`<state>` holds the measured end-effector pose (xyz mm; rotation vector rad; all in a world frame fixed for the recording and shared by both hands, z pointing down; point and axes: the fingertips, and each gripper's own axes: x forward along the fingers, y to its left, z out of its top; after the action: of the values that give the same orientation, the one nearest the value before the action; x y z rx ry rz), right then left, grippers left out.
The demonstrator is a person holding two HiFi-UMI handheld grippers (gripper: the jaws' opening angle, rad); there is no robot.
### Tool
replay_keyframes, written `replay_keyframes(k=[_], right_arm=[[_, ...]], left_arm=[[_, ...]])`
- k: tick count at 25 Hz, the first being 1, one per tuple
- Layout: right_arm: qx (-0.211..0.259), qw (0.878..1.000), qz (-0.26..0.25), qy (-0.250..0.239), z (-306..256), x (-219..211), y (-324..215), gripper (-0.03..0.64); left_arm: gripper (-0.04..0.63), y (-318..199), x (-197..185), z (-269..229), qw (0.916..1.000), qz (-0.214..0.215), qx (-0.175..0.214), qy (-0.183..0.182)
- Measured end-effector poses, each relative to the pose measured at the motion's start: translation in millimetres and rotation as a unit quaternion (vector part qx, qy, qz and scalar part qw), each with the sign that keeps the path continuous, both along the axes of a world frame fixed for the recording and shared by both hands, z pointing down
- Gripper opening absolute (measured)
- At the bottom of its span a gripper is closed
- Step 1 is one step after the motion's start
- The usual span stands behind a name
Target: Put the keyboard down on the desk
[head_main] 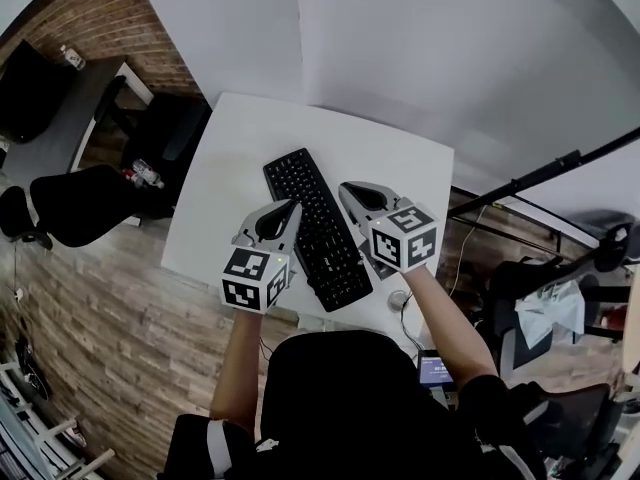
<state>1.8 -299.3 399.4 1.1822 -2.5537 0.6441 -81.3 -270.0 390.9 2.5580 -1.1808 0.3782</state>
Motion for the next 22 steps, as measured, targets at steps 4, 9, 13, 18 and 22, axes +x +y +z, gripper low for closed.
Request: replay_keyframes(k=[4,9,13,18,22], right_arm=[[0.036,0.999,0.001,-0.018,-32,-6,-3,0.04],[0.078,0.996,0.002,-0.034,-72,-6,-7,0.04],[0.108,0.993,0.0,-0.037,-101,-8,-6,0.041],[0.145,0.989,-0.004,-0.038,-131,-14,-5,0.04],[0.167,0.985,0.0,-0.045,-150,-13,-4,0.04]], left_arm=[[0.023,-3,-6,-29,0.9993,-0.011,0.034,0.007],[0.014,-8,-10,-66,0.9968,-0.023,0.076,0.01],[0.014,-11,-12,-96,0.994,-0.026,0.105,0.018],[0.014,-15,-13,-121,0.9916,-0.031,0.116,0.049],[0.014,-14,-9,-139,0.9882,-0.031,0.137,0.06]])
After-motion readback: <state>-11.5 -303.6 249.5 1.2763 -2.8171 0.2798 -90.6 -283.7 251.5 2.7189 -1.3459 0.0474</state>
